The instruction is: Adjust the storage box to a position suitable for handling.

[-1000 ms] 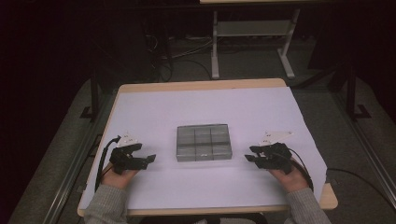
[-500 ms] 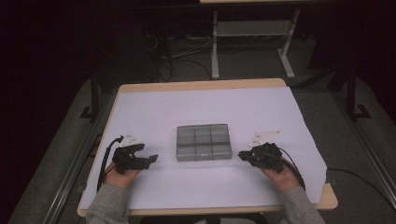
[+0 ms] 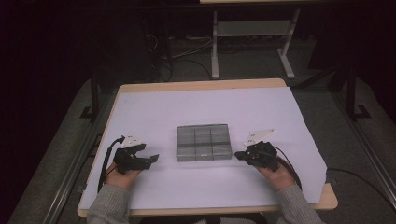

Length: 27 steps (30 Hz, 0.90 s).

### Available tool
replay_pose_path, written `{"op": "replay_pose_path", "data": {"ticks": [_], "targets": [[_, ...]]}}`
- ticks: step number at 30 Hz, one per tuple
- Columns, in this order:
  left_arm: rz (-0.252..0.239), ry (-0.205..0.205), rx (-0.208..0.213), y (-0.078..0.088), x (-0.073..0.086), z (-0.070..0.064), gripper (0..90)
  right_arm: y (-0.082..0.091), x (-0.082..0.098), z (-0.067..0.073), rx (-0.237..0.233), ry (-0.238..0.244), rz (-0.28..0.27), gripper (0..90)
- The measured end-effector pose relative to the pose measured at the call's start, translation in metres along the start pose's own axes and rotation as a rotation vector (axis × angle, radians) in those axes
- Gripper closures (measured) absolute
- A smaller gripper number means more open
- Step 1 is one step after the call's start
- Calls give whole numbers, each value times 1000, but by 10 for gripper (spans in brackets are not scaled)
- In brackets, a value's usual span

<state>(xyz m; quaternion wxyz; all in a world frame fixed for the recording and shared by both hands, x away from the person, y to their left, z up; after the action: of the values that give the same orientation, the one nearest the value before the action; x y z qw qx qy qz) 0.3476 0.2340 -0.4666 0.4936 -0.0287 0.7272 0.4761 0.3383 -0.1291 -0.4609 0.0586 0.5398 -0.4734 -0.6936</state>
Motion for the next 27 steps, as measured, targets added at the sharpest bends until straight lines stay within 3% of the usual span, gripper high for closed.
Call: {"op": "replay_pose_path", "data": {"ticks": [27], "targets": [[10,-4,5,-3,1,0,276,-4,-4,3,2,11,-4,896]]}}
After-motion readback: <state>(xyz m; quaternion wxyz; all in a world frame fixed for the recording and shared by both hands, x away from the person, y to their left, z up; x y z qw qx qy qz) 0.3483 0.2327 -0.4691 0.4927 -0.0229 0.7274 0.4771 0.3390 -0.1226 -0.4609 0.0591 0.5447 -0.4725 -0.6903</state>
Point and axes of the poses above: each handheld gripper's, and its own axes: y roughly backward along the jaws, x roughly out of its underside, z roughly to its left, the point moved 6 cm from there along -y, roughly forward along the jaws, and after that the axes turned 5 degrees about x, right-handed, at the moved point
